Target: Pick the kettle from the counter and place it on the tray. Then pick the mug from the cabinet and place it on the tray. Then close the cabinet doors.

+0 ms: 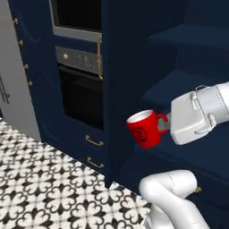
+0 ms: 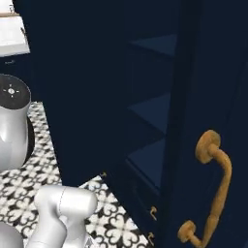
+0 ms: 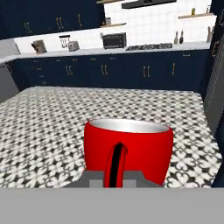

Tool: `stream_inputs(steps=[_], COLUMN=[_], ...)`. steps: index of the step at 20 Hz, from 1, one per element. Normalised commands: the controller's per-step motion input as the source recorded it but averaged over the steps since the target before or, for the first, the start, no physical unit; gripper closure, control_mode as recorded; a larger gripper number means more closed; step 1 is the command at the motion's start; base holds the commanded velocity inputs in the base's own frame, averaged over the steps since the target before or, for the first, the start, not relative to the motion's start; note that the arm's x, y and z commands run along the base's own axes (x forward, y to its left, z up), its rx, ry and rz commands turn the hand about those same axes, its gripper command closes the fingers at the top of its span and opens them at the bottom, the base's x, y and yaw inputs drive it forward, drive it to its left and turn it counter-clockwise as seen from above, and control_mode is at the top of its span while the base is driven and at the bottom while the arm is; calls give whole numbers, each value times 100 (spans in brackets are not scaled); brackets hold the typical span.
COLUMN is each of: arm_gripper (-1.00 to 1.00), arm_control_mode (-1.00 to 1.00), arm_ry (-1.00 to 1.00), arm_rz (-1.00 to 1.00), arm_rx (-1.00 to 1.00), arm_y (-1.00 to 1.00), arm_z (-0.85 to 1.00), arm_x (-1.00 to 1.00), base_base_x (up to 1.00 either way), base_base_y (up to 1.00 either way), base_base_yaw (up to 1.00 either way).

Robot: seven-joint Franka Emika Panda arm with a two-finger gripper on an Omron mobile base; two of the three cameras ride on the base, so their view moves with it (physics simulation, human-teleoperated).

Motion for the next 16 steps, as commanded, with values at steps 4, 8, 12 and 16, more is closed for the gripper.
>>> stream_inputs(steps=[4, 8, 12, 16], arm_gripper=[100, 100, 100, 100], arm_control_mode=[100, 100, 100, 100], arm_ry=[0, 0, 0, 0], arm_rz=[0, 0, 0, 0], arm_rx=[0, 0, 0, 0], arm_y=[0, 0, 0, 0], arm_z=[0, 0, 0, 0], arm_x=[0, 0, 0, 0], base_base_x=[-21, -10, -9, -4], base_base_y=[-7, 0, 0, -1], base_base_yaw=[100, 100, 100, 100])
